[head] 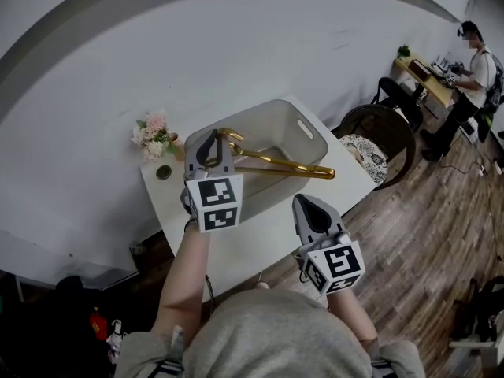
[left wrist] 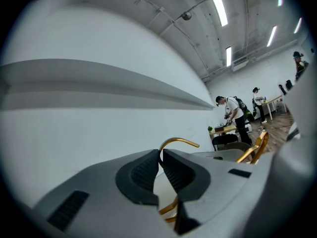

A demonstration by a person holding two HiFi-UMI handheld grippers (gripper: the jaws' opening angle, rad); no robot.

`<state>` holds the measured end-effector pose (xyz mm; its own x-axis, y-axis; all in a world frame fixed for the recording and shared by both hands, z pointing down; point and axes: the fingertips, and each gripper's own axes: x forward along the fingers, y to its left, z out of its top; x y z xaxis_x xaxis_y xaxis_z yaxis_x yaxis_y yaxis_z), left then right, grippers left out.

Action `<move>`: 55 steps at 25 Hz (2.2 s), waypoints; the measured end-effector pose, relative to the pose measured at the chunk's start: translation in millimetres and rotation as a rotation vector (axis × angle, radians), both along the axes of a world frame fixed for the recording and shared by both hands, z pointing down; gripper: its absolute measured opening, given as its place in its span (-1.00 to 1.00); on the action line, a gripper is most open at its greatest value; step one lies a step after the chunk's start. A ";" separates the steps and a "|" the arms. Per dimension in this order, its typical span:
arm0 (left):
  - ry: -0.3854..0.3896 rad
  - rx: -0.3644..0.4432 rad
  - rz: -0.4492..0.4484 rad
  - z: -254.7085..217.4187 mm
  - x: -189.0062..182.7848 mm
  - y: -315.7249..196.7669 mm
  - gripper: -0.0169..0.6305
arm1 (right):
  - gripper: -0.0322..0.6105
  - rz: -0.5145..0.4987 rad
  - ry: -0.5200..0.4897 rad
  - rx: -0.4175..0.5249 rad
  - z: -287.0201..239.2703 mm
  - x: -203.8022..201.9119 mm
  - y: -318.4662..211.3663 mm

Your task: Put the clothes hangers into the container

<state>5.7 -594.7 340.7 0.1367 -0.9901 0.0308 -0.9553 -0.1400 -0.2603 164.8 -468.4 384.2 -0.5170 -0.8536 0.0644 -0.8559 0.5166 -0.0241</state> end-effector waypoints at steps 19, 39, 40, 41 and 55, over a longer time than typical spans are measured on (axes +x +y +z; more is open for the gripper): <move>-0.030 -0.148 -0.063 53.7 -35.0 17.3 -0.87 | -0.89 -0.043 -0.004 -0.019 12.7 -14.6 -13.1; 0.114 -0.288 0.030 96.7 -23.2 52.2 -0.34 | -0.89 -0.055 -0.012 -0.051 16.6 -20.8 -5.4; 0.117 -0.294 0.035 98.1 -22.9 53.8 -0.31 | -0.89 -0.056 -0.016 -0.047 16.9 -21.4 -5.1; 0.117 -0.297 0.037 99.4 -22.8 55.4 -0.29 | -0.89 -0.059 -0.019 -0.040 17.0 -21.9 -4.6; 0.121 -0.316 0.078 104.1 -19.0 83.9 -0.23 | -0.89 -0.053 -0.017 -0.041 13.6 -31.7 20.2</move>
<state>-13.3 -510.8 444.8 0.2327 -0.9208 0.3129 -0.9600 -0.2690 -0.0776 133.1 -448.2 397.8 -0.5623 -0.8221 0.0897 -0.8269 0.5590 -0.0605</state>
